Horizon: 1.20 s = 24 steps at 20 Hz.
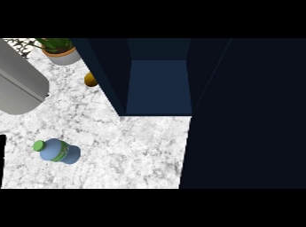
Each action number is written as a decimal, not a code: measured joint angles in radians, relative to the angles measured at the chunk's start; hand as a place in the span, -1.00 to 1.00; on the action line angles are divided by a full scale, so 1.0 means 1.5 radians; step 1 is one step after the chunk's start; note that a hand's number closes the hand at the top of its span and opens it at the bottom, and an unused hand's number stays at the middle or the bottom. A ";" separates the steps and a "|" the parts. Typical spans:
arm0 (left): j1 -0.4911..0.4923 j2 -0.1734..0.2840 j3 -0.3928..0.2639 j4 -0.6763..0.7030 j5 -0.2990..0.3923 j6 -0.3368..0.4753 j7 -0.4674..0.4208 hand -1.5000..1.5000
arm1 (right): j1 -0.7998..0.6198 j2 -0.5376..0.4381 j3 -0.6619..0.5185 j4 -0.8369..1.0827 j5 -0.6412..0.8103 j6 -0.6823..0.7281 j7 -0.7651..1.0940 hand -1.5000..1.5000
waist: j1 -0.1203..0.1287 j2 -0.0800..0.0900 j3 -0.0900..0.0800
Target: Pick up the bottled water, place it into the cabinet and close the cabinet
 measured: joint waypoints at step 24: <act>-0.010 0.022 0.195 0.171 0.126 -0.047 -0.140 -1.00 | -0.044 -0.026 0.040 -0.007 0.018 -0.059 0.053 -1.00 | -0.003 0.001 -0.002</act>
